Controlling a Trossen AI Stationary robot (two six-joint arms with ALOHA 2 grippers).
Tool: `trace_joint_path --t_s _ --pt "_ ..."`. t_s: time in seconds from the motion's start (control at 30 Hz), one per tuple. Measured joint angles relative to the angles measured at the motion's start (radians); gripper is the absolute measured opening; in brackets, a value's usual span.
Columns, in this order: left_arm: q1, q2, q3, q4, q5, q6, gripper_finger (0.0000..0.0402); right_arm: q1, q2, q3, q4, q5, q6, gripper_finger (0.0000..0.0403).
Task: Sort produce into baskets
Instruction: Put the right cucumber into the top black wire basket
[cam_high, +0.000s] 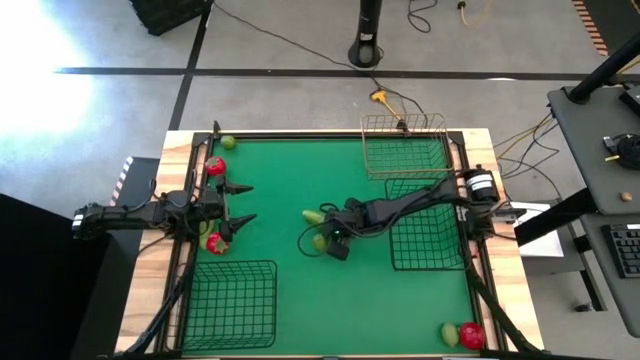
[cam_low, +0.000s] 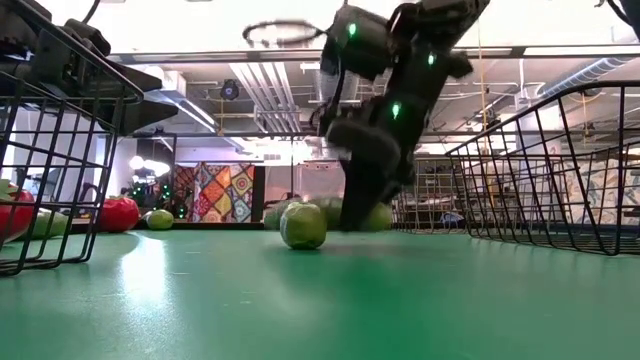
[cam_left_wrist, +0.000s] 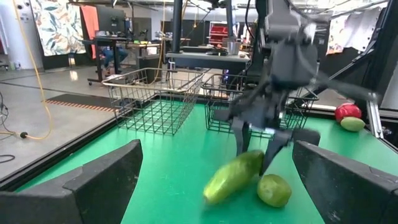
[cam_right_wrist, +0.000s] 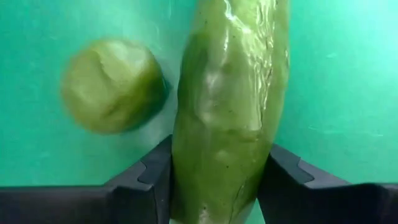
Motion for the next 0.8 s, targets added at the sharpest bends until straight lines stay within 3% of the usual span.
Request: trace_joint_path --t_s 0.17,0.33,0.6,0.8 --pt "0.0 0.0 0.0 0.0 0.0 0.0 0.0398 0.007 -0.119 0.094 -0.262 0.103 0.055 0.0161" --pt "0.0 0.0 0.0 0.0 0.0 0.0 0.0398 0.079 -0.283 0.219 -0.619 0.209 0.211 0.0164" --pt "0.0 0.0 0.0 0.0 0.0 0.0 0.0398 0.379 -0.53 0.216 -1.091 0.284 0.787 0.0165" --pt "0.0 0.0 0.0 0.0 0.0 0.0 0.0398 0.602 -0.608 0.038 -1.14 0.338 1.229 0.016"
